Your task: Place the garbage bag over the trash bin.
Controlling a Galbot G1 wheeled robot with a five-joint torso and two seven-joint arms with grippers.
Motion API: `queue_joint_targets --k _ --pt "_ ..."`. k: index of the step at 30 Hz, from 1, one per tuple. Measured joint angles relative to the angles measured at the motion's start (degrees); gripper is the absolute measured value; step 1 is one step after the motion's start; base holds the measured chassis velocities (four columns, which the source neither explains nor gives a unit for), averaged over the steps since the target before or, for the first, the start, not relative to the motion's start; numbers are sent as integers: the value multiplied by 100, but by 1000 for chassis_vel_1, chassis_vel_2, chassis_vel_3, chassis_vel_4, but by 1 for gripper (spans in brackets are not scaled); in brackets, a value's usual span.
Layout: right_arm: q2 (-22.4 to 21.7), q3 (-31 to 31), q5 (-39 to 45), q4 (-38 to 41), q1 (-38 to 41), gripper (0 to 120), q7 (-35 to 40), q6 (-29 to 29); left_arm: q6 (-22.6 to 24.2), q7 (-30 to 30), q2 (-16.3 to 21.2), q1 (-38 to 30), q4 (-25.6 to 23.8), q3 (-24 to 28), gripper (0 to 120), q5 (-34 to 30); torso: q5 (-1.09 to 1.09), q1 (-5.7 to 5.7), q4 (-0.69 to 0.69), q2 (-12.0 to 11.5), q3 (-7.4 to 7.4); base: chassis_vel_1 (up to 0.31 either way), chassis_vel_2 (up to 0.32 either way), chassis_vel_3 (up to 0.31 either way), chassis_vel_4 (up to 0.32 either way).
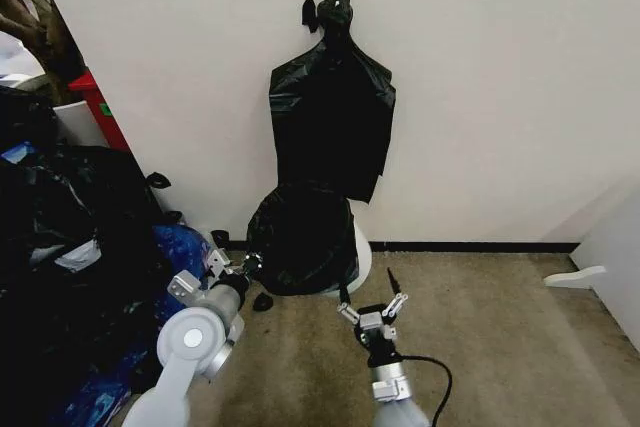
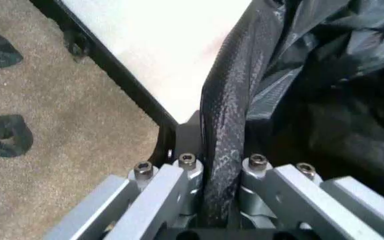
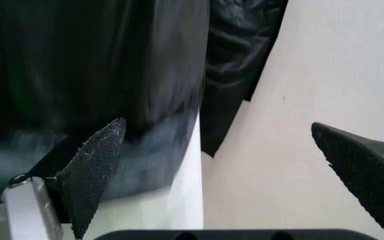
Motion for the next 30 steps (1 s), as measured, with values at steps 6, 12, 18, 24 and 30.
queue_joint_targets --k 6,12,18,24,30 --pt "-475 153 724 618 56 100 -466 -29 -180 235 100 -19 202 303 4 440 -4 0 2 0 0 0 0 0 0" --pt "-902 581 1513 929 264 100 -848 -178 -347 537 254 -11 349 668 4 928 -10 0 1 0 0 0 0 0 0" --pt "-1697 705 4760 871 859 100 -3091 756 -1454 2102 688 -16 847 884 4 2409 -7 0 6 0 0 0 0 0 0" --pt "-2122 828 6009 361 1404 100 -5153 1269 -2563 3828 970 -176 1657 1007 3 3403 -8 0 1 0 0 0 0 0 0" --pt "-2343 817 6237 109 1724 100 -6368 1265 -3964 5978 997 -303 2398 871 3 4666 -10 0 0 0 0 0 0 0 0"
